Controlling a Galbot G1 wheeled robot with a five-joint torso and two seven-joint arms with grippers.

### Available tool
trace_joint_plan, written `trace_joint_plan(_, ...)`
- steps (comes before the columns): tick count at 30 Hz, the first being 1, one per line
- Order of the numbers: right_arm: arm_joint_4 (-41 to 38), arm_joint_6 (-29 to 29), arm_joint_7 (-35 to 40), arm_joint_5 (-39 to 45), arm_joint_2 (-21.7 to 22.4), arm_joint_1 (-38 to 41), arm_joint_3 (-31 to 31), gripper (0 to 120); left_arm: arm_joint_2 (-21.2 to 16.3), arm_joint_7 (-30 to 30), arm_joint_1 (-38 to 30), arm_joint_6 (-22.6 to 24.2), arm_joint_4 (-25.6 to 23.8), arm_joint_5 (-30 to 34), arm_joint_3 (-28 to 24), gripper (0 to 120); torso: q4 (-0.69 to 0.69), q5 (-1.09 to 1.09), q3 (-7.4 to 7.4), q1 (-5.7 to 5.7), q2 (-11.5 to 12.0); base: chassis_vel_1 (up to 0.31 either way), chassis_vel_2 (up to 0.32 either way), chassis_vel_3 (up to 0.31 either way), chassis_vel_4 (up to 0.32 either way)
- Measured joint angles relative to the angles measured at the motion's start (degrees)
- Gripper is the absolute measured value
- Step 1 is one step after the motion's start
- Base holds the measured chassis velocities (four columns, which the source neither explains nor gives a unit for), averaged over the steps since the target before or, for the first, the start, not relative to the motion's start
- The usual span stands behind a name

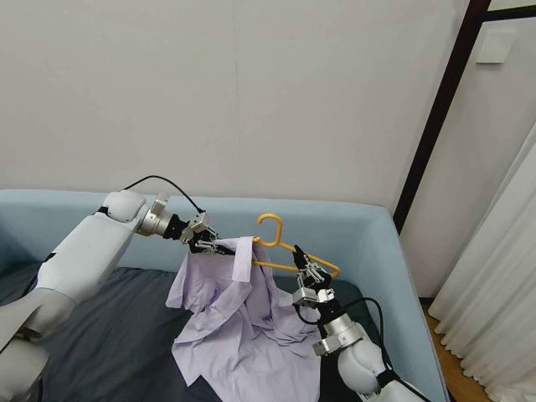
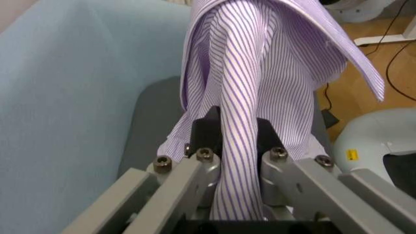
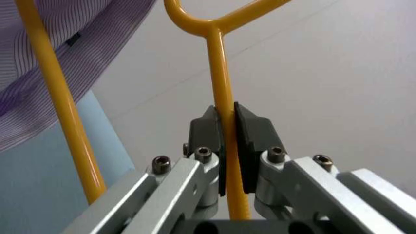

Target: Pick up the clothes from the sofa and hang them on the clothes hanger.

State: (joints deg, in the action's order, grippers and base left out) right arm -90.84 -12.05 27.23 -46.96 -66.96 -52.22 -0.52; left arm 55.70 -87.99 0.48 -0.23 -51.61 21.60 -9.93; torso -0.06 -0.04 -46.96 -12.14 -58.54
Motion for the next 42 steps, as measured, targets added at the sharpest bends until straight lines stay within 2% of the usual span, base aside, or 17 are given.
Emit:
trace_joint_plan(4, -0.2, 0.2, 0.2, 1.7, -0.1, 0.0, -0.1, 5, 0.2, 0.1, 0.1, 0.0, 0.3, 0.0, 0.2, 5, 0.0, 0.0, 0.0, 0.0, 0.0, 0.0, 0.0, 0.0, 0.0)
trace_joint_plan(9, -1.0, -0.3, 0.4, 6.1, 0.1, -0.5, -0.4, 25, 0.6, 0.2, 0.4, 0.0, 1.2, 0.1, 0.9, 4, 0.0, 0.01, 0.0, 0.01, 0.0, 0.0, 0.0, 0.0, 0.0)
trace_joint_plan(12, -1.6, -3.9, 0.4, 8.5, 0.2, -0.8, -0.1, 32, 0.8, 0.2, 0.5, 0.0, 1.7, 0.1, 1.3, 1, 0.0, 0.0, 0.0, 0.01, 0.0, 0.0, 0.0, 0.0, 0.0)
trace_joint_plan(14, -2.0, -11.8, -2.0, 11.5, 0.3, -1.3, 0.2, 41, 1.1, 0.3, 0.5, -0.1, 2.1, 0.1, 1.7, 1, 0.0, 0.01, 0.0, 0.0, 0.0, 0.0, 0.0, 0.0, 0.0)
trace_joint_plan(16, -2.2, -20.9, -8.8, 15.8, 0.8, -2.1, 0.4, 51, 1.3, 0.3, 0.4, -0.1, 2.6, 0.0, 2.0, 1, 0.01, 0.0, 0.0, 0.01, 0.0, 0.0, 0.0, 0.0, 0.0)
trace_joint_plan(17, -2.2, -20.9, -8.8, 15.8, 0.8, -2.1, 0.4, 51, 1.3, 0.3, 0.4, -0.1, 2.6, 0.0, 2.0, 1, 0.01, 0.0, 0.0, 0.01, 0.0, 0.0, 0.0, 0.0, 0.0)
trace_joint_plan(18, -2.1, -24.5, -13.7, 19.5, 1.2, -2.7, 0.3, 56, 1.4, 0.3, 0.2, -0.1, 2.8, 0.0, 2.1, 1, 0.01, 0.0, 0.0, 0.01, 0.0, 0.0, 0.0, 0.0, 0.0)
trace_joint_plan(20, -0.9, -26.4, -20.5, 28.8, 1.9, -3.4, -0.8, 65, 1.5, 0.3, -0.2, -0.1, 2.9, 0.0, 2.2, 1, -0.01, 0.01, 0.0, 0.01, 0.0, 0.0, 0.0, 0.0, 0.0)
trace_joint_plan(22, 1.4, -26.1, -23.9, 37.0, 2.0, -3.5, -1.4, 73, 1.5, 0.3, -0.4, -0.1, 2.9, -0.1, 2.2, 1, -0.01, 0.01, 0.0, 0.01, 0.0, 0.0, 0.0, 0.0, 0.0)
trace_joint_plan(24, 2.0, -25.8, -24.3, 38.2, 1.9, -3.4, -1.4, 75, 1.5, 0.3, -0.5, -0.1, 2.9, -0.1, 2.2, 1, -0.02, 0.01, 0.0, 0.01, 0.0, 0.0, 0.0, 0.0, 0.0)
trace_joint_plan(26, 3.8, -24.5, -25.5, 41.8, 1.7, -3.0, -1.3, 86, 1.5, 0.3, -0.7, -0.1, 2.9, -0.1, 2.2, 1, -0.01, 0.02, 0.0, 0.01, 0.0, 0.0, 0.0, 0.0, 0.0)
trace_joint_plan(28, 6.2, -20.6, -26.1, 46.4, 1.5, -2.3, -1.1, 95, 1.7, 0.3, -1.1, -0.1, 3.0, 0.0, 2.3, 1, 0.03, -0.01, 0.0, 0.0, 0.0, 0.0, 0.0, 0.0, 0.0)
trace_joint_plan(29, 6.2, -20.6, -26.1, 46.4, 1.5, -2.3, -1.1, 95, 1.7, 0.3, -1.1, -0.1, 3.0, 0.0, 2.3, 1, 0.03, -0.01, 0.0, 0.0, 0.0, 0.0, 0.0, 0.0, 0.0)
trace_joint_plan(31, 7.9, -14.9, -24.4, 49.2, 0.9, -2.2, -1.6, 99, 2.6, 0.4, -1.8, -0.1, 3.3, 0.1, 2.2, 1, -0.01, 0.0, 0.0, 0.01, 0.0, 0.0, 0.0, 0.0, 0.0)
trace_joint_plan(33, 9.8, -11.0, -21.0, 50.4, -0.3, -2.0, -2.4, 99, 2.7, 0.4, -2.0, 0.0, 3.2, 0.3, 1.9, 1, -0.04, 0.02, 0.0, 0.01, 0.0, 0.0, 0.0, 0.0, 0.0)
trace_joint_plan(39, 13.1, -8.5, -17.4, 48.7, -3.0, -1.2, -3.1, 97, 2.3, 0.4, -1.9, 0.0, 2.6, 0.4, 1.8, 1, 0.01, 0.02, 0.0, 0.01, 0.0, 0.0, 0.0, 0.0, 0.0)
trace_joint_plan(42, 16.1, -7.4, -13.7, 41.4, -5.1, -0.6, -3.5, 82, 1.9, 0.4, -1.6, 0.1, 2.4, 0.5, 1.8, 1, 0.03, -0.01, 0.0, 0.0, 0.0, 0.0, 0.0, 0.0, 0.0)
